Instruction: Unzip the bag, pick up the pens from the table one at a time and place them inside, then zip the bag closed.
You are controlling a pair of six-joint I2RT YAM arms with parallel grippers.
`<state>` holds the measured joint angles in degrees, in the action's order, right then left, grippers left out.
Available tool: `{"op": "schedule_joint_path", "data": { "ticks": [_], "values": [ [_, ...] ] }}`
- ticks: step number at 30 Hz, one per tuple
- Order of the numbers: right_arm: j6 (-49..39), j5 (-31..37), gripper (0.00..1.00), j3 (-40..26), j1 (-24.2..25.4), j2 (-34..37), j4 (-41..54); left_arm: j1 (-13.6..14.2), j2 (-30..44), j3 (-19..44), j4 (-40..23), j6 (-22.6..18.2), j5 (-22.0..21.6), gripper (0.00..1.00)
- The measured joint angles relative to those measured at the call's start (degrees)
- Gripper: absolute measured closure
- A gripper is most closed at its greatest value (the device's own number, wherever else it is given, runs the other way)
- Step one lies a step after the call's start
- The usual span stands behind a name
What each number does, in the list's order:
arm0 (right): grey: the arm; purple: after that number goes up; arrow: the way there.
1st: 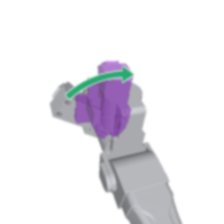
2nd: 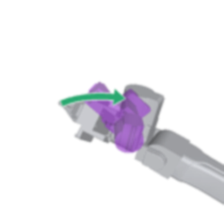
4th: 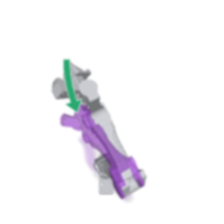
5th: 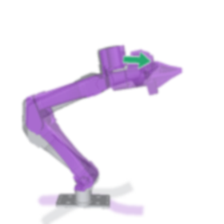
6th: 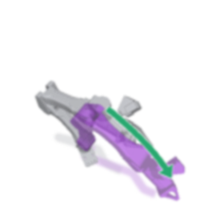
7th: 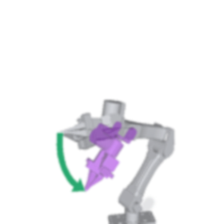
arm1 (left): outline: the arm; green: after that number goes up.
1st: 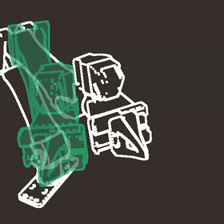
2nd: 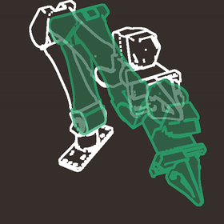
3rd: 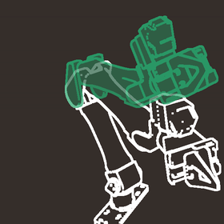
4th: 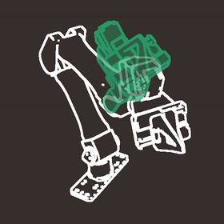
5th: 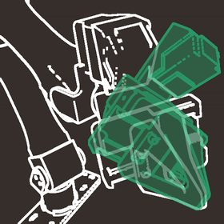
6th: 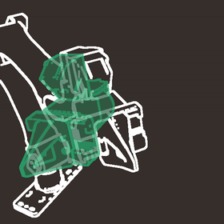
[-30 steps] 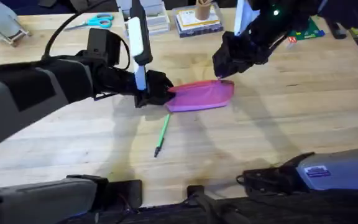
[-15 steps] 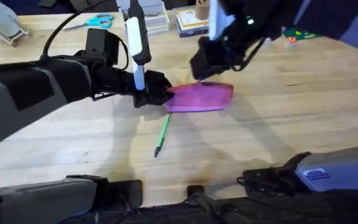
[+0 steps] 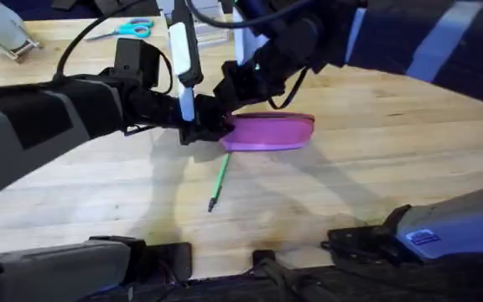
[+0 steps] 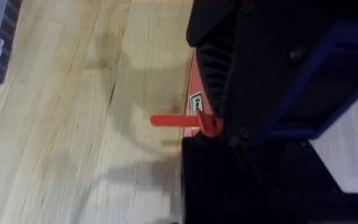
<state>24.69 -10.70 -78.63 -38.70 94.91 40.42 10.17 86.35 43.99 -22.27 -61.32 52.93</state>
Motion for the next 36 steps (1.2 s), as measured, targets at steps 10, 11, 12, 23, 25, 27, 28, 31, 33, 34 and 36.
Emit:
{"op": "schedule_joint_path", "data": {
  "ticks": [10, 11, 12, 23, 25, 27, 28, 31, 33, 34, 36],
  "values": [
    [-1.8, -1.5, 0.554, -0.2, -0.6, 0.4, -1.4, -0.3, 0.0, 0.0, 0.2, 0.0, -0.2, 0.959],
    [-2.3, -1.4, 0.424, -0.2, -0.6, 0.2, -0.9, -0.3, 0.0, 0.0, 0.1, 0.0, -0.1, 0.959],
    [-2.6, -1.1, 0.273, -0.2, -0.1, 0.1, 0.1, -0.4, 0.0, 0.0, -0.1, 0.0, 0.1, 0.959],
    [-11.0, -4.8, 0.004, -1.9, 8.4, -8.4, 10.5, 0.0, 0.0, 0.0, 0.2, 0.0, -0.2, 0.959],
    [-12.6, -4.8, 0.004, -2.2, 10.4, -10.2, 11.4, 0.0, 0.0, 0.0, 0.1, 0.0, -0.2, 0.959],
    [-14.2, -4.8, 0.004, -2.3, 12.0, -11.9, 12.1, 0.0, 0.0, 0.0, 0.1, 0.0, -0.2, 0.959],
    [-14.9, -4.8, 0.004, -2.3, 12.5, -12.5, 12.3, 0.0, 0.0, 0.0, 0.1, 0.0, -0.2, 0.959],
    [-17.1, -4.8, 0.004, -2.3, 13.4, -13.8, 12.4, 0.0, 0.0, 0.0, 0.2, -0.2, -0.1, 0.825],
    [-18.6, -4.9, 0.005, -2.3, 13.5, -14.3, 12.4, 0.1, 0.0, 0.0, 0.2, -0.2, 0.0, 0.519],
    [-19.3, -4.9, 0.004, -2.3, 13.5, -14.4, 12.4, 0.1, 0.0, 0.0, 0.2, -0.2, 0.0, 0.355],
    [-20.6, -5.1, 0.004, -2.3, 13.5, -14.5, 12.4, 0.2, 0.0, 0.0, 0.1, -0.1, 0.1, 0.066]
  ]
}}
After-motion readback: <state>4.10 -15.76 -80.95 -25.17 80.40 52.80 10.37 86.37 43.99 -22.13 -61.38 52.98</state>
